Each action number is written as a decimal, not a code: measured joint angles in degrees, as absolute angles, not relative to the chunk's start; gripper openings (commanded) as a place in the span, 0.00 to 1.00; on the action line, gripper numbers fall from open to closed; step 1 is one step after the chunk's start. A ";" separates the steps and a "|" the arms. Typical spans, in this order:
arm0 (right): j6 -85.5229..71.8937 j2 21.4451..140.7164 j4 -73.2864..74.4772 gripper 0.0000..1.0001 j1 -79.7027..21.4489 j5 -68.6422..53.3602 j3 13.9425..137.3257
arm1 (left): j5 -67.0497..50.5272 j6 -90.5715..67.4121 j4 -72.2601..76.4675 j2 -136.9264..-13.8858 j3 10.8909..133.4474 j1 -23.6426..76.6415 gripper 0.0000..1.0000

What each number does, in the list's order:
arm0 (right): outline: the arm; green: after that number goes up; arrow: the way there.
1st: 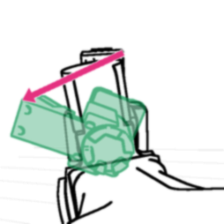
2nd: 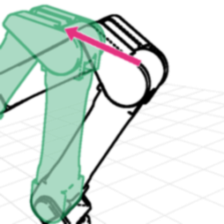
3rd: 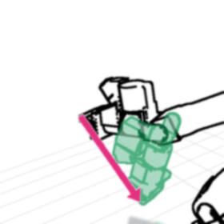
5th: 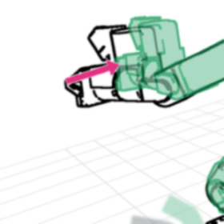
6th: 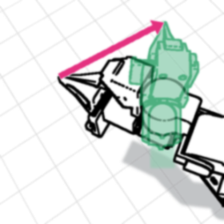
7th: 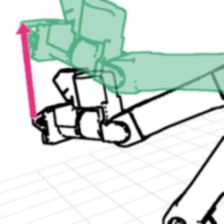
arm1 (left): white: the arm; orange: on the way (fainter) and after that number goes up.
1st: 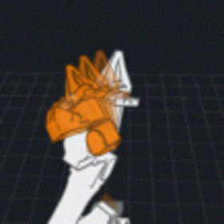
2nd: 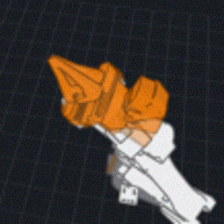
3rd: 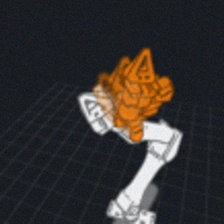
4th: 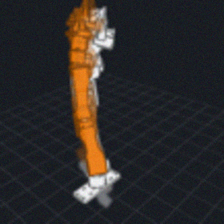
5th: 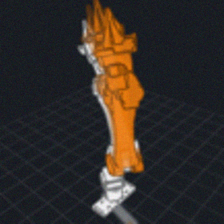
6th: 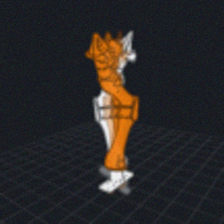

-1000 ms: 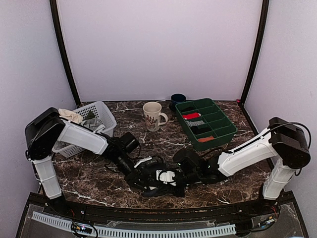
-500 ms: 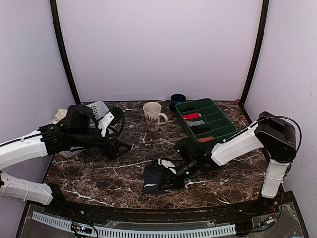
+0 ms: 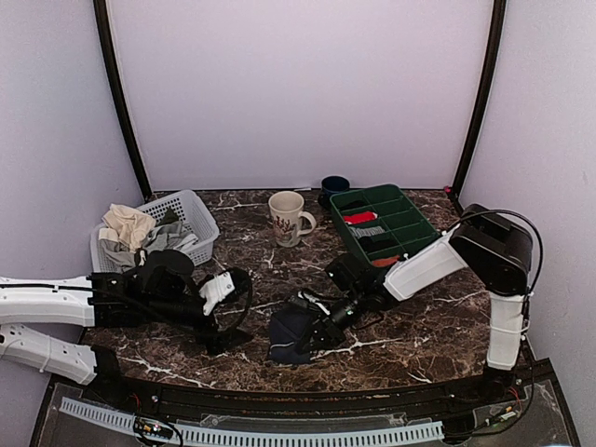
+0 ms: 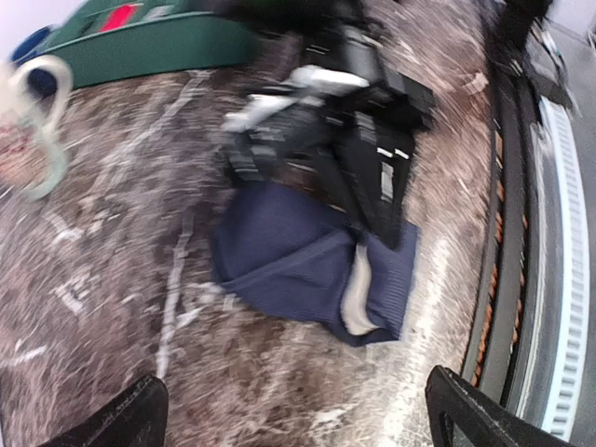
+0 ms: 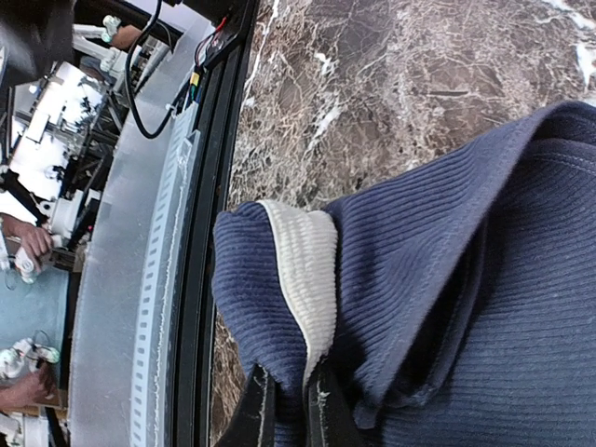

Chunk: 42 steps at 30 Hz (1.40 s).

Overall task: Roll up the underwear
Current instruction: Roll the underwear at the center of the board.

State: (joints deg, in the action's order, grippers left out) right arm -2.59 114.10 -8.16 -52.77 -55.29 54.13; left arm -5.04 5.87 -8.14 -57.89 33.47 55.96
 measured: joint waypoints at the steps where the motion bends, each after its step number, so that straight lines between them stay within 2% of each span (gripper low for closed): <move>1: -2.81 114.61 -8.01 0.00 -52.64 -55.88 54.48 | -5.06 7.25 -7.20 -59.18 32.88 57.98 0.97; 6: -3.77 117.30 -7.31 0.00 -51.48 -59.22 56.23 | -4.62 14.31 -0.34 -69.04 32.86 64.38 0.91; 12: -4.54 118.87 -6.52 0.00 -50.96 -60.84 57.39 | -5.10 20.99 4.29 -80.51 35.42 68.29 0.68; 20: -5.26 119.31 -5.37 0.00 -50.50 -61.19 58.08 | -5.02 24.80 8.03 -90.67 40.88 68.86 0.53; 23: -5.19 119.31 -5.17 0.00 -50.46 -61.06 58.13 | -4.29 24.32 8.10 -93.12 41.85 68.86 0.36; 27: -4.82 119.17 -4.45 0.01 -50.46 -60.60 58.17 | -4.36 21.71 7.38 -93.84 42.98 68.16 0.19; 29: -4.45 119.02 -4.10 0.07 -50.46 -60.29 58.17 | -5.52 19.64 7.16 -93.56 42.98 67.26 0.08; 32: -3.92 118.45 -4.03 0.21 -50.48 -59.40 57.93 | -9.32 16.38 6.76 -93.41 42.98 65.23 0.01; 34: -3.90 117.05 -4.16 0.28 -50.59 -57.47 56.86 | -13.21 14.37 6.74 -93.23 42.98 63.29 0.00; 42: -3.73 99.83 -7.75 0.44 -50.59 -42.72 44.80 | -32.53 5.91 3.95 -96.23 44.64 53.89 0.00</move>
State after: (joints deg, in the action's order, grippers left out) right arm -3.73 99.83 -7.75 -50.59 -42.72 44.80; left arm -32.53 5.91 3.95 -96.23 44.64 53.89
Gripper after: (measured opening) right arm 0.391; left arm 0.066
